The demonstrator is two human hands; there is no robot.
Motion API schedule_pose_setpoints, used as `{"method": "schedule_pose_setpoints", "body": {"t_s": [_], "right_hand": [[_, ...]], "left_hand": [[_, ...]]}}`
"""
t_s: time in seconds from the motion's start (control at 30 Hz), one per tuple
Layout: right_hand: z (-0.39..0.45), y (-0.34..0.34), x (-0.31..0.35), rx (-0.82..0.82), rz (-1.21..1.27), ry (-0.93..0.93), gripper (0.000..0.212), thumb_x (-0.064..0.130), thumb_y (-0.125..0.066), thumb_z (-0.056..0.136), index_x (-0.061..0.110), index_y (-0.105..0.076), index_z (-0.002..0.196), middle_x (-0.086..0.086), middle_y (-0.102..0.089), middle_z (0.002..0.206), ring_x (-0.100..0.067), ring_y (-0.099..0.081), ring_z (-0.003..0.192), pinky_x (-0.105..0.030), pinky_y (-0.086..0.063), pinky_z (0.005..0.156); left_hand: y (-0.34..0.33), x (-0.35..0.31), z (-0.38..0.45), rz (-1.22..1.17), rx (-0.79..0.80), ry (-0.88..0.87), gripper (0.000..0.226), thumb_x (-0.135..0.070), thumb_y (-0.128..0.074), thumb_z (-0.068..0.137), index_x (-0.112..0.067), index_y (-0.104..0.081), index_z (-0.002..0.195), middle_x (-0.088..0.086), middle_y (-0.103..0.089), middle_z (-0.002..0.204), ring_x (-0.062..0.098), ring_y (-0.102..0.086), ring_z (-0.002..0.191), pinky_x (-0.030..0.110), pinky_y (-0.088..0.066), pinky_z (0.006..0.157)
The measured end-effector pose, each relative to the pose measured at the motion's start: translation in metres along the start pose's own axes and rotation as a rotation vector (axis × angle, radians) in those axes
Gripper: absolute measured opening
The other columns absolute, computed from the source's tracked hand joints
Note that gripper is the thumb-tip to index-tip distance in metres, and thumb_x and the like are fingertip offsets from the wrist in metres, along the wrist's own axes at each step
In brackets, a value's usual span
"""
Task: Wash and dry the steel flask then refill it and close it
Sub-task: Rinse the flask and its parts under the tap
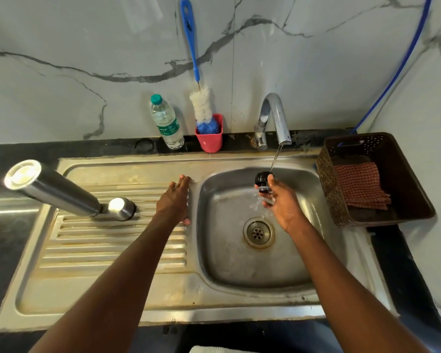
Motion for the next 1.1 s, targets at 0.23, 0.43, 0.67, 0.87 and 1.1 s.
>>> {"method": "schedule_pose_setpoints", "body": {"t_s": [0.23, 0.43, 0.67, 0.87, 1.1], "right_hand": [[0.011, -0.013, 0.011, 0.008, 0.360, -0.114, 0.046, 0.036, -0.066, 0.096, 0.008, -0.061, 0.133, -0.011, -0.073, 0.110, -0.018, -0.069, 0.087, -0.028, -0.048, 0.069], [0.006, -0.014, 0.005, 0.025, 0.642, -0.353, 0.053, 0.043, -0.065, 0.097, -0.003, -0.061, 0.125, -0.023, -0.072, 0.100, -0.022, -0.067, 0.075, -0.027, -0.054, 0.061], [-0.004, -0.011, 0.000, 0.050, 0.683, -0.454, 0.061, 0.044, -0.065, 0.096, -0.004, -0.058, 0.133, -0.022, -0.072, 0.108, -0.022, -0.068, 0.078, -0.026, -0.054, 0.060], [-0.005, -0.012, 0.006, 0.066, 0.617, -0.316, 0.057, 0.035, -0.071, 0.095, -0.001, -0.058, 0.137, -0.024, -0.069, 0.124, -0.023, -0.069, 0.091, -0.026, -0.053, 0.077], [-0.006, 0.010, 0.030, -0.169, -0.417, 0.417, 0.049, 0.001, -0.084, 0.078, 0.021, -0.062, 0.118, 0.003, -0.070, 0.121, -0.014, -0.066, 0.114, -0.033, -0.056, 0.093]], "left_hand": [[0.001, -0.001, 0.001, -0.011, 0.013, 0.007, 0.085, -0.005, -0.072, 0.090, -0.026, -0.023, 0.156, 0.017, -0.051, 0.151, 0.043, -0.052, 0.135, 0.055, -0.056, 0.095], [0.001, -0.002, 0.000, -0.014, 0.001, 0.008, 0.083, -0.003, -0.072, 0.090, -0.025, -0.026, 0.155, 0.017, -0.050, 0.152, 0.045, -0.054, 0.133, 0.056, -0.057, 0.095], [-0.001, 0.000, 0.002, -0.034, -0.009, -0.013, 0.089, -0.002, -0.078, 0.084, -0.025, -0.026, 0.153, 0.017, -0.054, 0.147, 0.043, -0.058, 0.126, 0.056, -0.059, 0.089], [-0.001, 0.002, 0.004, -0.054, -0.044, -0.027, 0.080, -0.005, -0.074, 0.087, -0.028, -0.025, 0.147, 0.017, -0.060, 0.134, 0.039, -0.061, 0.114, 0.052, -0.060, 0.081], [-0.002, 0.001, 0.003, -0.032, -0.031, 0.008, 0.077, -0.008, -0.073, 0.091, -0.028, -0.028, 0.150, 0.018, -0.055, 0.141, 0.042, -0.061, 0.121, 0.054, -0.061, 0.084]]}}
Point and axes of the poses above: each hand's wrist, its own z-axis towards the middle knuckle, its own y-axis out of the back of the hand, x = y × z, the point moved 4 cm from there along z, towards the middle knuckle
